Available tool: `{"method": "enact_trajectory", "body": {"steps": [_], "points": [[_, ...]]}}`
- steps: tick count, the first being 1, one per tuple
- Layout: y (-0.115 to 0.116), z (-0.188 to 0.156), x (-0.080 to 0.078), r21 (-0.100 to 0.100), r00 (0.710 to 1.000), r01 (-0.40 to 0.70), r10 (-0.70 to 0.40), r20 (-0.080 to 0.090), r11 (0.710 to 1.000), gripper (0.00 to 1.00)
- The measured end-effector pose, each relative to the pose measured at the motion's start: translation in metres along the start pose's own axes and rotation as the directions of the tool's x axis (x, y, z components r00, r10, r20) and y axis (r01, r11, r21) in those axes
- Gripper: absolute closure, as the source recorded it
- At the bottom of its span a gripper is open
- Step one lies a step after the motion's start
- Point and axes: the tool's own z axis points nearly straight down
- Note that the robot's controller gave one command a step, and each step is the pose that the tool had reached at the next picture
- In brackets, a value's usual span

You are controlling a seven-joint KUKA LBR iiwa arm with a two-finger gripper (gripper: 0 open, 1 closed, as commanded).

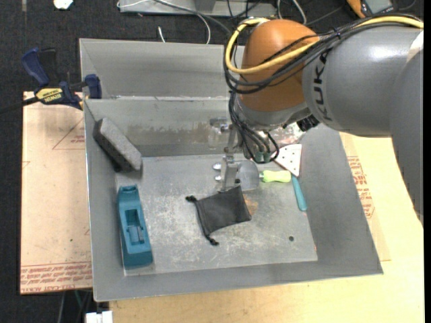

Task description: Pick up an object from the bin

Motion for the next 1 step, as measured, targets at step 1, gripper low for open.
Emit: {"method": "enact_trajectory", "body": {"steps": [1], "points": [[-0.0397,0.023,0.0264,0.0,1.0,0.01,-0.01,-0.002,1.0,0.0]]}}
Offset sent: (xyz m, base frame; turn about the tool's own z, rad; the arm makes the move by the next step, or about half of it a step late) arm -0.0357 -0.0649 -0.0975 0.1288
